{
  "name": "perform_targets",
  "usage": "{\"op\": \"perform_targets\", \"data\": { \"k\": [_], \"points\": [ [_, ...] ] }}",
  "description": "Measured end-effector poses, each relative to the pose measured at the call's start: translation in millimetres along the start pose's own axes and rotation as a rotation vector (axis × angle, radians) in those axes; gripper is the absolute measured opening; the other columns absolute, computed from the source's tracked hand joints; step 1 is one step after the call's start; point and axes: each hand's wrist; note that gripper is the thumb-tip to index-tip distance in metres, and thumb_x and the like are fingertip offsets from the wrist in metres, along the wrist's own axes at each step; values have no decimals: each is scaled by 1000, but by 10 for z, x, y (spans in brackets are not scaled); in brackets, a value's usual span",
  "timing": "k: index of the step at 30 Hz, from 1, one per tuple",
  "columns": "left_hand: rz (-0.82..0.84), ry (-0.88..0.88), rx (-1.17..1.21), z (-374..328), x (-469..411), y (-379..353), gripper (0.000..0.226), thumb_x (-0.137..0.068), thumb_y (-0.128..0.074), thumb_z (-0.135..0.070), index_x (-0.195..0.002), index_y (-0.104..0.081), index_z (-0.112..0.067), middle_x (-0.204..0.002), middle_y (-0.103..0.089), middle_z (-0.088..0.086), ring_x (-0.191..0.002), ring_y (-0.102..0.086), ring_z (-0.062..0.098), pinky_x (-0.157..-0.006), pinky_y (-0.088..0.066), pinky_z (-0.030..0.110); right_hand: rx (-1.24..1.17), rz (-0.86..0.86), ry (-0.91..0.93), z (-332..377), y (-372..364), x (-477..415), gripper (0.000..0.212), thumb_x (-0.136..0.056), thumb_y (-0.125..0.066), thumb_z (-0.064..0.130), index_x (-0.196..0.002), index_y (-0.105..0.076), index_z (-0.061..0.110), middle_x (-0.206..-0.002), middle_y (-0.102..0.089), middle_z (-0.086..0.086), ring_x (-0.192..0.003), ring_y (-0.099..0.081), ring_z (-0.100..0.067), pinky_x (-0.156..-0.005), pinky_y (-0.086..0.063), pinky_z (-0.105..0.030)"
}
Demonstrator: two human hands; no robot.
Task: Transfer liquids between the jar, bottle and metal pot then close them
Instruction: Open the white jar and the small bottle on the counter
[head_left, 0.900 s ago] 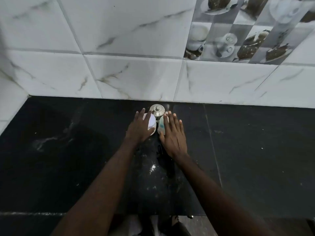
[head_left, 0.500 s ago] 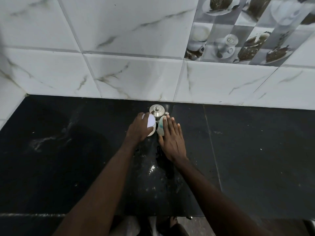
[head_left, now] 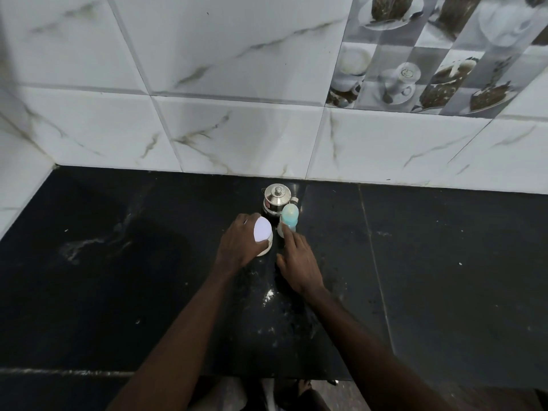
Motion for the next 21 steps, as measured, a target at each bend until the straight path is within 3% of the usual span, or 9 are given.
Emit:
{"op": "perform_targets", "data": {
  "k": [4,7,12,16,21],
  "points": [
    [9,-10,27,24,150,-13,77,-75,-82,-41,-144,-51,-27,-138,-54,0,-123,-57,26,-98,-52,41,-134,121,-106,-63,-80,91,95,-84,-69,23,-161,-13,29,-163,-32,-4,-147,-34,-20,-117,-39,-41],
    [29,-16,47,40,296,-57,79,-73,-81,-42,-144,-49,-33,-140,-52,-4,-125,-56,22,-98,-53,42,-211,187,-110,-122,-143,179,106,-79,-79,23,-162,-13,32,-165,-29,6,-149,-29,-12,-120,-34,-36],
    [73,-62,77,70,482,-130,81,-70,-81,-43,-144,-49,-35,-140,-51,-9,-125,-56,16,-97,-54,39,-323,238,-102,-188,-245,336,115,-75,-89,25,-163,-15,29,-167,-21,18,-148,-22,5,-120,-23,-17],
    [144,-96,63,83,555,-129,84,-68,-80,-44,-146,-48,-37,-139,-49,-10,-125,-56,16,-99,-53,38,-405,253,-111,-199,-276,434,114,-74,-89,25,-163,-19,24,-167,-25,14,-149,-23,4,-112,-16,0],
    [223,-118,14,77,648,-120,90,-70,-80,-45,-151,-42,-37,-140,-45,-8,-127,-53,18,-100,-52,39,-478,265,-141,-204,-327,505,112,-72,-91,33,-162,-23,27,-164,-30,15,-148,-28,4,-118,-23,-11]
  ]
}}
Point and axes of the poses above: each hand's wrist, its own x-axis away from the middle knuckle, its own y-axis out of the back of the hand, z = x × y
